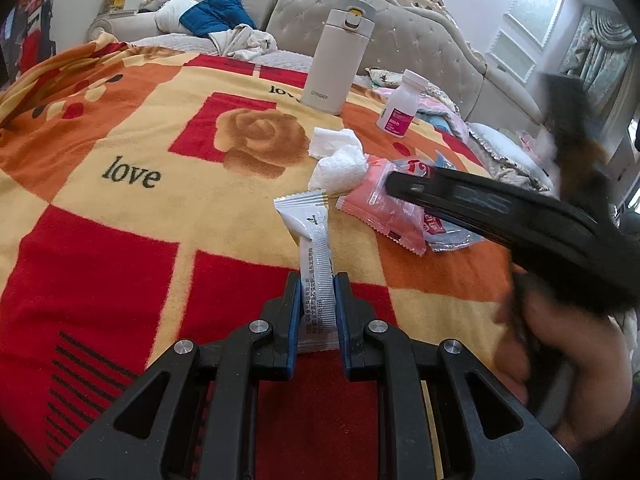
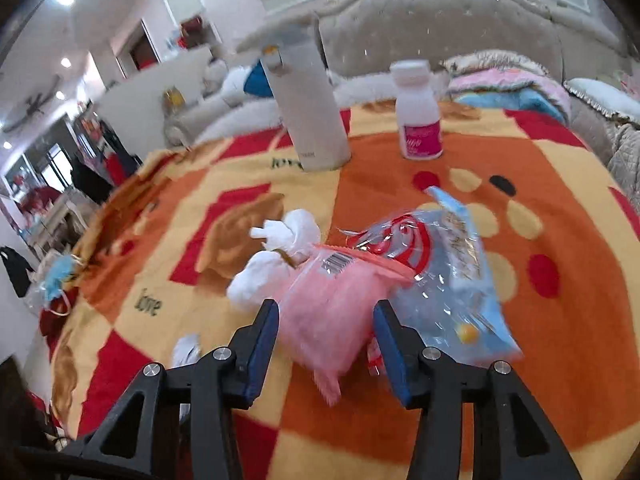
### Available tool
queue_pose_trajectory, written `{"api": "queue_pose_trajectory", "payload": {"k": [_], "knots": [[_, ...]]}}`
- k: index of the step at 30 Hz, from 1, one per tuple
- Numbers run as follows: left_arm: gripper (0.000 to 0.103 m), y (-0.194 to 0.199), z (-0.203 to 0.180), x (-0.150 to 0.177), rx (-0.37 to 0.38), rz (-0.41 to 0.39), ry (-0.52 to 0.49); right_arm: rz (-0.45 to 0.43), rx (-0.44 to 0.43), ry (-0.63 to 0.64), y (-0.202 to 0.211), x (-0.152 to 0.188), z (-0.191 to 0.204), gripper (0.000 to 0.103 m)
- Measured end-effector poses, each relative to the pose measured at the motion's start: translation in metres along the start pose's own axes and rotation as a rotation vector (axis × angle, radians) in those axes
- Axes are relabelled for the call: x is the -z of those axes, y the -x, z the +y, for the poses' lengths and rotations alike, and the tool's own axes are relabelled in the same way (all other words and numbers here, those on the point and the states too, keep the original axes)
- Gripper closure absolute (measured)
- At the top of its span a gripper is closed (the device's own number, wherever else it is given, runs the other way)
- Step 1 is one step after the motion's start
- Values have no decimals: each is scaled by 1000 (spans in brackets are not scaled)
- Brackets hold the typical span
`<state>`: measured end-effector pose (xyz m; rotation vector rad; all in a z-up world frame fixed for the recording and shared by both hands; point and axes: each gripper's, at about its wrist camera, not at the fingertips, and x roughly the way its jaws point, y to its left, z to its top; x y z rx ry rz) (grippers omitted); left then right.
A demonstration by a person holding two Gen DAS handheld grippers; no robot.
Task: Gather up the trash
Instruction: 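Grasp the white sachet stick with the left gripper while the right grasps the pink packet, then carry the sachet stick and pink packet over the black bin and release both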
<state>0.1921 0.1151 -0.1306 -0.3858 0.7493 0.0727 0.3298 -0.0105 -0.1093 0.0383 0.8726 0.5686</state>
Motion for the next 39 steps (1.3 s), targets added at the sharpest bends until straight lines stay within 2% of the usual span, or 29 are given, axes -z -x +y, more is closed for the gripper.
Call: {"api": "queue_pose_trajectory", "payload": {"k": [6,9,12,19,25,27,29,33,37,39], "knots": [[89,1,-1,0,10,-2,-4,22,38,20,-21,-18,13,44],[89,1,-1,1,14,-2,-2,87,89,58,-36,-16,21,39],[89,0,-1,0,13,3,-1,81,92,82,-35,-12,19,48],[89,-1,0,-1,11,12,4,1,-25,121,25,2,9,49],[89,-3,-3,0,-12,13,-10,-56,-72,119,92,52,-26,49],[89,-2,-3,1,-22,12,-13,-119,-80,103,113,77,-44,49],[89,-2,-5,1,-45,8,-24,-129,-58,55,128,96,-63,49],[89,-1,-15,3,-99,4,-71,-184,-26,64,158,101,-79,49],[89,4,-28,6,-161,-20,-137,-187,0,54,174,107,-95,49],[89,8,-35,7,-169,-25,-154,-204,3,45,184,109,-102,49]]}}
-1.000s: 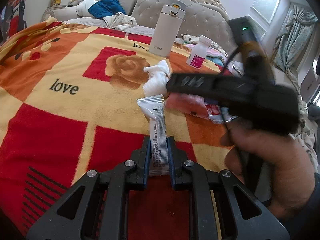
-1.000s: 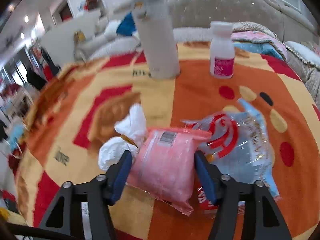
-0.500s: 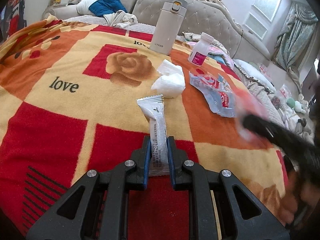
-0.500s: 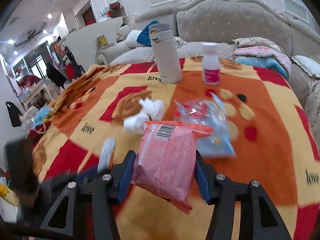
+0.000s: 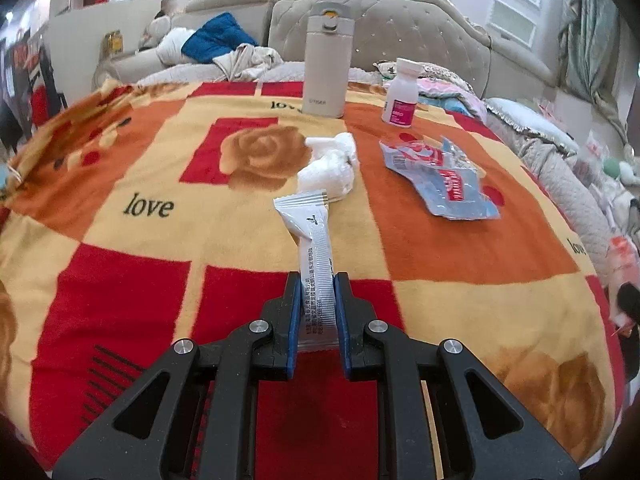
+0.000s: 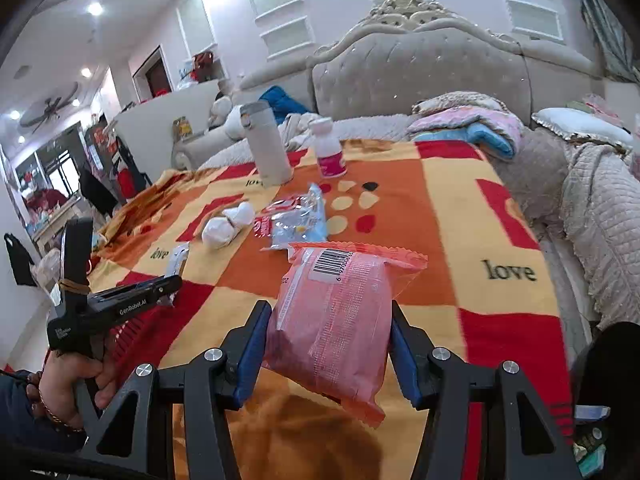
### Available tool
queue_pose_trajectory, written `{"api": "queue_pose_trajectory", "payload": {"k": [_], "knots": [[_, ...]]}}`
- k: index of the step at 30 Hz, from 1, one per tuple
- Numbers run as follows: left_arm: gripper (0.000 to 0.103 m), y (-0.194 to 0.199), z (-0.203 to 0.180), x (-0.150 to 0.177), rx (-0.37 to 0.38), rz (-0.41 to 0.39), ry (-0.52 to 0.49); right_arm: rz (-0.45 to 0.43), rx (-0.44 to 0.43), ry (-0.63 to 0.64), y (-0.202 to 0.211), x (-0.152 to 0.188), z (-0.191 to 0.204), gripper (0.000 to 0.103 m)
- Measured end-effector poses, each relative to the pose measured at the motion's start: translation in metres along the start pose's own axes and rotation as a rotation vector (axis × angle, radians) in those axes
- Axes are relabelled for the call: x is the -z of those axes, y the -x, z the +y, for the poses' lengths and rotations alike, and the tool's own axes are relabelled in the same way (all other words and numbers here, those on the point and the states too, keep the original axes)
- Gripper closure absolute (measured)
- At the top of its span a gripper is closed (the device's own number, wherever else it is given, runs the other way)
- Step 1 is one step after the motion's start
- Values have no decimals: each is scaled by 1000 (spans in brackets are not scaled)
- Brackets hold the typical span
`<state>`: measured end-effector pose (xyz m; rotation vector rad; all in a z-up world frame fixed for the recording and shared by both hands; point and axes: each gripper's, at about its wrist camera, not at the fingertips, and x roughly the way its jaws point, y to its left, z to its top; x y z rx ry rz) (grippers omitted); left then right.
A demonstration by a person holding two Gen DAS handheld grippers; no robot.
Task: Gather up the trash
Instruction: 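Carry the sachet stick and pink packet over the black bin and release both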
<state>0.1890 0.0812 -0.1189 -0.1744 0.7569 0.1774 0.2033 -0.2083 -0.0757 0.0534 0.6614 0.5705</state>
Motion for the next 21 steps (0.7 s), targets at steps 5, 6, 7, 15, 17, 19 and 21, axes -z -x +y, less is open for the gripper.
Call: {"api": "queue_pose_trajectory", "payload": {"k": [5,6,7,15,17,19,21], "knots": [[89,17,-20,-6,-26,-39,-63,-43,21,-27,22,0,-18,49],[89,20,-24,-8,-29,-45,-72,-57,28,-42,29,0,-25,49],[89,24,-29,-10,-28,-53,-81,-66,34,-54,35,1,-31,49],[89,47,-83,-24,3,-106,-174,-157,168,-196,99,16,-99,49],[89,52,-105,-29,29,-118,-209,-176,221,-239,117,24,-118,49],[89,59,-133,-34,86,-129,-247,-190,258,-291,134,33,-140,49],[89,63,-160,-35,158,-122,-275,-203,307,-328,151,42,-157,49]]}}
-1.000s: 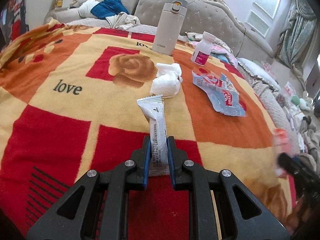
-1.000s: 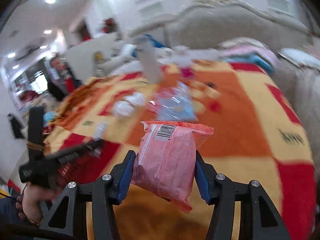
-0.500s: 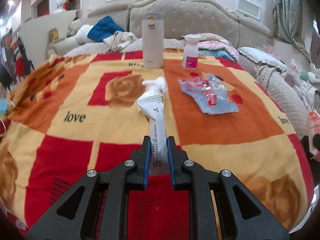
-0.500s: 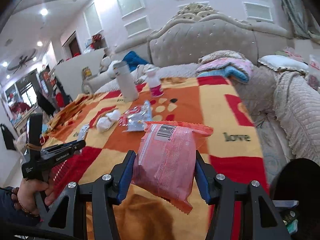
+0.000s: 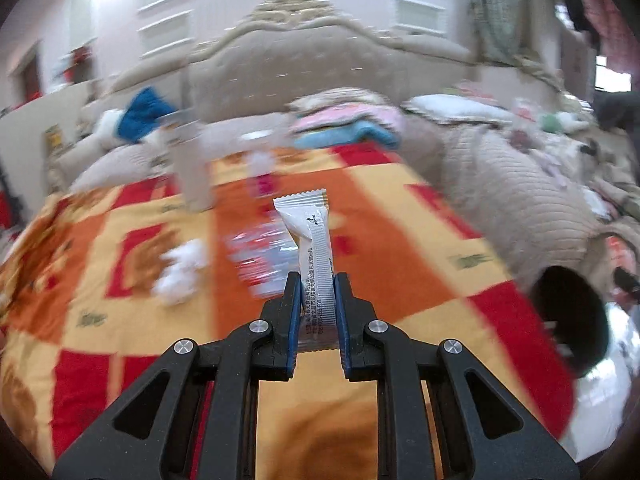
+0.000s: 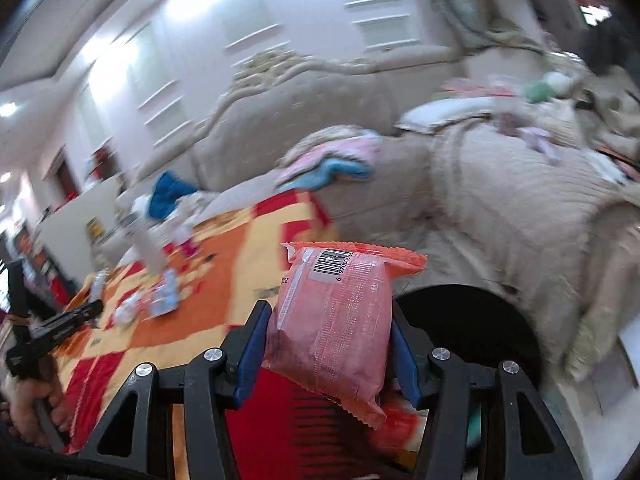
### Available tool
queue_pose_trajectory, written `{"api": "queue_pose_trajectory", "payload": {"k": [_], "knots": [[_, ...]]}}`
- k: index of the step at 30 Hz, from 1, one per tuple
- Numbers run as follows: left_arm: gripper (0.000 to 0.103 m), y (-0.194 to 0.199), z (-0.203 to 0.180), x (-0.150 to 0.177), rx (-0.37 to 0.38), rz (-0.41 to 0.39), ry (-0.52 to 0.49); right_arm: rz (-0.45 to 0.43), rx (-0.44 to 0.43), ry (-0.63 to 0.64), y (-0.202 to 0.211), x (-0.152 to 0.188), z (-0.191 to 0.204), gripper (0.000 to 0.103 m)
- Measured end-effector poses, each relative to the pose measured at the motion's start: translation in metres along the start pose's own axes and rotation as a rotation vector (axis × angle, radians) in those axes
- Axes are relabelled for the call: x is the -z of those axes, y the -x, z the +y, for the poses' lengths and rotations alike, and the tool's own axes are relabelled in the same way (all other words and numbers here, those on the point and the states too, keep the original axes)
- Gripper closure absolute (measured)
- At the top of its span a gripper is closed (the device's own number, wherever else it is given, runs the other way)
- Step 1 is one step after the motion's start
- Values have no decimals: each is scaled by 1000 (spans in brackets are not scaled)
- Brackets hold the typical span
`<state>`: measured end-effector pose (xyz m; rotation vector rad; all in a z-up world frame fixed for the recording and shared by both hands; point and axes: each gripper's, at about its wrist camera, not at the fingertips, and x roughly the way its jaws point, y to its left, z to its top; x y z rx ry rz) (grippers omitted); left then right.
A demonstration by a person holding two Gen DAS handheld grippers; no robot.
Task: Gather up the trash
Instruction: 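Carry the sachet stick and pink packet over the black bin and release both, then move both open grippers back toward the tissue and clear plastic bag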
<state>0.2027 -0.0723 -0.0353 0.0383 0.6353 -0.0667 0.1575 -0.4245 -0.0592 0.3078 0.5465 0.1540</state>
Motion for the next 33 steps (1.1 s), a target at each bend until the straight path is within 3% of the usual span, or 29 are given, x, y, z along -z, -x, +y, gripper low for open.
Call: {"api": "queue_pose_trajectory", "payload": {"k": [7,13,16,20,24,28,33], "knots": [[89,-30,-113,1,345,111,-96,43,165,-88,11,4,-56,49],[89,-57,-199,18,491,202,-220,164,248,-110,-17,9,-75,49],[89,-69,-224,19,541,241,-237,178,254,-124,-25,10,-78,49],[87,-86,-243,19,585,303,-253,178,256,-122,-32,9,-78,47],[84,-86,-237,20,556,298,-263,176,293,-124,-35,6,-77,47],[59,-74,-208,15,518,258,-218,148,294,-140,-32,2,-75,47],[56,-57,-154,5,431,216,-153,95,260,-129,-30,-4,-55,47]]}}
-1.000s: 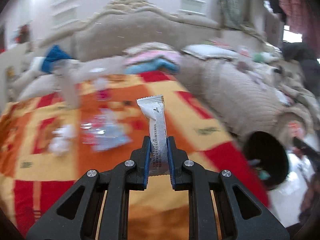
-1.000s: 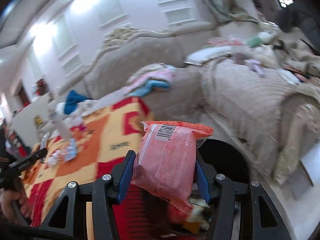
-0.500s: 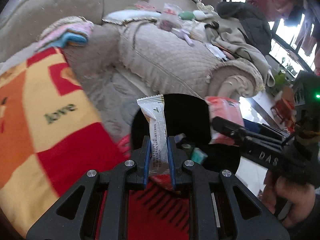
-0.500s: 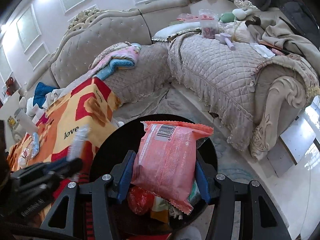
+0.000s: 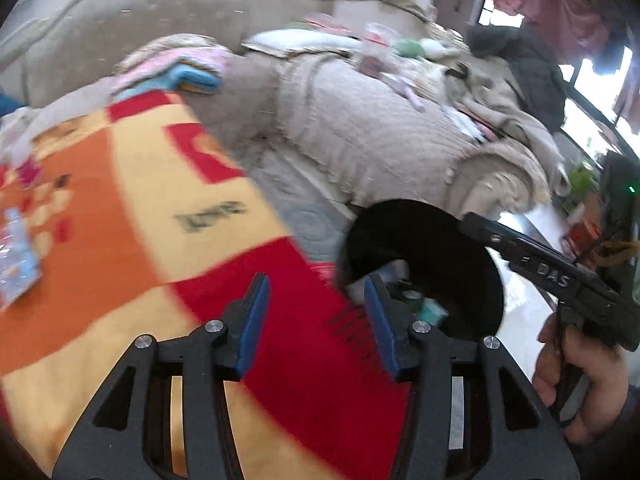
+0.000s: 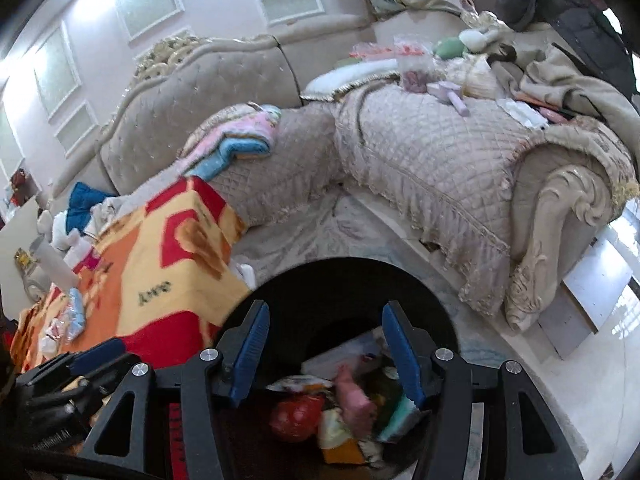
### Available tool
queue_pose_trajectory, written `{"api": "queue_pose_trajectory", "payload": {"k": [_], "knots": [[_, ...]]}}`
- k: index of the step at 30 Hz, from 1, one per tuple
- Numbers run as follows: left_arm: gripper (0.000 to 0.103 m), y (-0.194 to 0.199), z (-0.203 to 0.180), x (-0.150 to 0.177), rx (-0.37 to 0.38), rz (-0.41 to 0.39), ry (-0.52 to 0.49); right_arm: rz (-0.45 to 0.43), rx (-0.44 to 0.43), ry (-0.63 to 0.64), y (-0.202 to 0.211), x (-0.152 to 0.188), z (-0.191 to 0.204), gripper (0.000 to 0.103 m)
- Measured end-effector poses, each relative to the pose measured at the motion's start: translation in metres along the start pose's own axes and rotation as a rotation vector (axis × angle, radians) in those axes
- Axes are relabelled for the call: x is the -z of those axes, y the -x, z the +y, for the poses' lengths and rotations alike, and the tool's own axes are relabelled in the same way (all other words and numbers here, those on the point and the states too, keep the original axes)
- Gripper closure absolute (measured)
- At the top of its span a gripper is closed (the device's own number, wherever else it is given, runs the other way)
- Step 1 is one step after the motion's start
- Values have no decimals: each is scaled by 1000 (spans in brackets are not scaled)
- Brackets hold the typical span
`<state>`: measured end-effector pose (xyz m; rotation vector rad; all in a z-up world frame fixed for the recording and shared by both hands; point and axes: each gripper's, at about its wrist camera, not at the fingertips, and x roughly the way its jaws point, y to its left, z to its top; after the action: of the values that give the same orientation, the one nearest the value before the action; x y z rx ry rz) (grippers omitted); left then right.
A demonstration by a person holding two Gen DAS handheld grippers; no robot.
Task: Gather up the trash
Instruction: 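Move both open grippers back toward the tissue and clear plastic bag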
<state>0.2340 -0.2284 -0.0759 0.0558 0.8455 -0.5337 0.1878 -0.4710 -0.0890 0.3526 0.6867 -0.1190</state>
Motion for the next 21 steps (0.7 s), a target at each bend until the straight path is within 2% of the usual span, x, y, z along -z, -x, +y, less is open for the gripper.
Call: {"api": "queue_pose_trajectory", "payload": {"k": [5,8,13,18,21], "knots": [[56,44,56,6,-98,-52,62,-51,-50,74,8,4,45,46],[55,72,101,13,-171,-93,109,-82,-93,144,11,9,80,43],[50,108,196,32,-336,-147,214,-76,-165,223,6,18,128,42],[50,120,289,46,-460,-144,278,-48,-222,283,-7,30,168,42],[50,101,328,51,-424,-63,290,-41,-248,313,-16,35,189,41]]}}
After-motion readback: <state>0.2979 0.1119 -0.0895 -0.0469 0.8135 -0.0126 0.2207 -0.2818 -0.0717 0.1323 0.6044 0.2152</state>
